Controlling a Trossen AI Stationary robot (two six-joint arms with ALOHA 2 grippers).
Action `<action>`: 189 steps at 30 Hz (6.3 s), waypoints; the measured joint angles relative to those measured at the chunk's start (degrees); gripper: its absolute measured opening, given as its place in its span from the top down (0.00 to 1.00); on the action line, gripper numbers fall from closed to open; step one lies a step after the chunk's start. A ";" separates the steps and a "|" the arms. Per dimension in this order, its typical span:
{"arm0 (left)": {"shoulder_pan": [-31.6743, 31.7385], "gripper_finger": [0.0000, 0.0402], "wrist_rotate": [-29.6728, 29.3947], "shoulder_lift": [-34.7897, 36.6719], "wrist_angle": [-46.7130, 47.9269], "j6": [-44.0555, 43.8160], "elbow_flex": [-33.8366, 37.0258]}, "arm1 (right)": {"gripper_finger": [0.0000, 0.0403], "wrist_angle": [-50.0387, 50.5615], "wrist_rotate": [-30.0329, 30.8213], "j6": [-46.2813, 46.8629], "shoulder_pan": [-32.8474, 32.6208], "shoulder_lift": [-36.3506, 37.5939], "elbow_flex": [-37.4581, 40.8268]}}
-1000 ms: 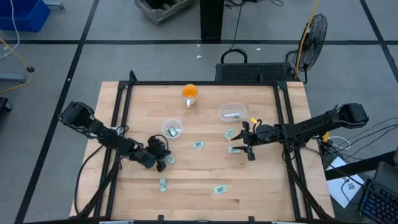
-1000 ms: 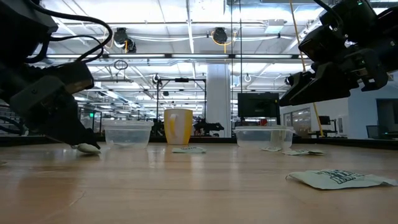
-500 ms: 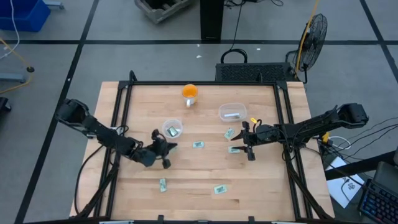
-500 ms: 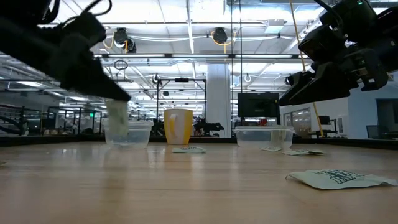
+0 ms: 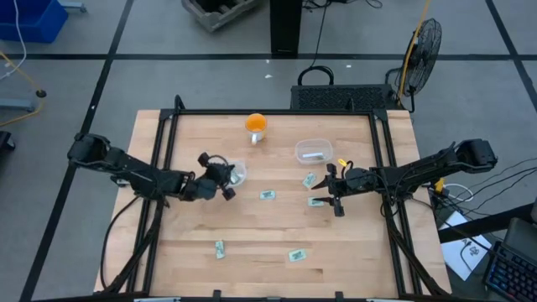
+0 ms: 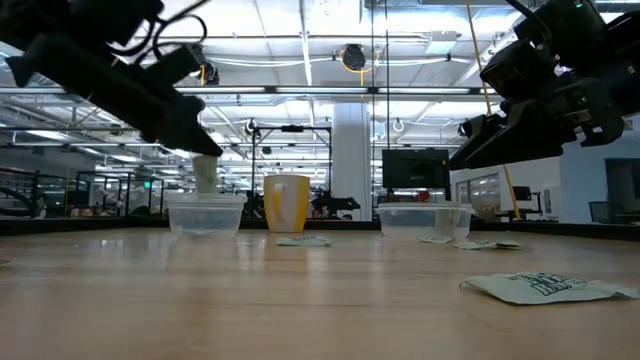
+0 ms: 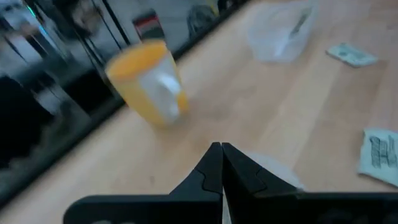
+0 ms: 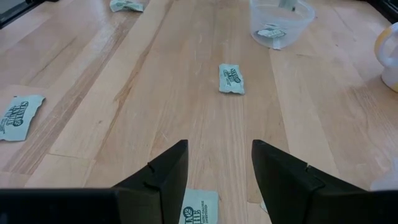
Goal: Pick and place Stevia / Truvia into bins
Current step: Put the white stevia packet into the left transparent container, then put the white stevia packet into the right transparent container
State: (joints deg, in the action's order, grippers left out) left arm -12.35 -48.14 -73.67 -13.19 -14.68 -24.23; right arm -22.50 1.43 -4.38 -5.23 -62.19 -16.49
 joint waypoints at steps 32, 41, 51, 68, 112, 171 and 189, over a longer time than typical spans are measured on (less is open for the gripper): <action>8.25 0.86 16.38 -0.33 3.52 -11.49 0.00 | 0.58 0.00 0.02 -1.04 0.01 0.00 0.00; 8.00 0.75 17.51 -0.33 1.70 -11.55 0.00 | 0.58 0.00 0.01 -1.05 0.01 0.00 0.00; 4.05 0.76 31.96 -0.33 -15.86 -6.29 0.00 | 0.58 -3.59 -1.75 1.71 0.02 -0.15 0.00; -2.65 0.76 28.11 -0.32 -16.50 -5.92 0.00 | 0.58 6.41 -0.65 6.38 -3.13 -7.83 -0.01; 4.07 0.76 27.19 -0.33 -16.61 3.61 0.00 | 0.89 -12.37 4.89 11.15 -4.35 -23.02 0.15; 4.05 0.76 27.23 -0.33 -16.84 2.39 0.00 | 0.60 -4.36 -7.77 -0.59 7.50 -5.07 -0.02; 4.05 0.76 27.25 -0.31 -20.57 0.70 -0.04 | 0.60 -13.58 13.35 9.12 4.77 -20.40 -0.02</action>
State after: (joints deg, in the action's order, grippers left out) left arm -8.29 -20.88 -73.98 -33.76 -13.98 -24.27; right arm -36.08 14.78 4.74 -0.46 -82.59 -16.51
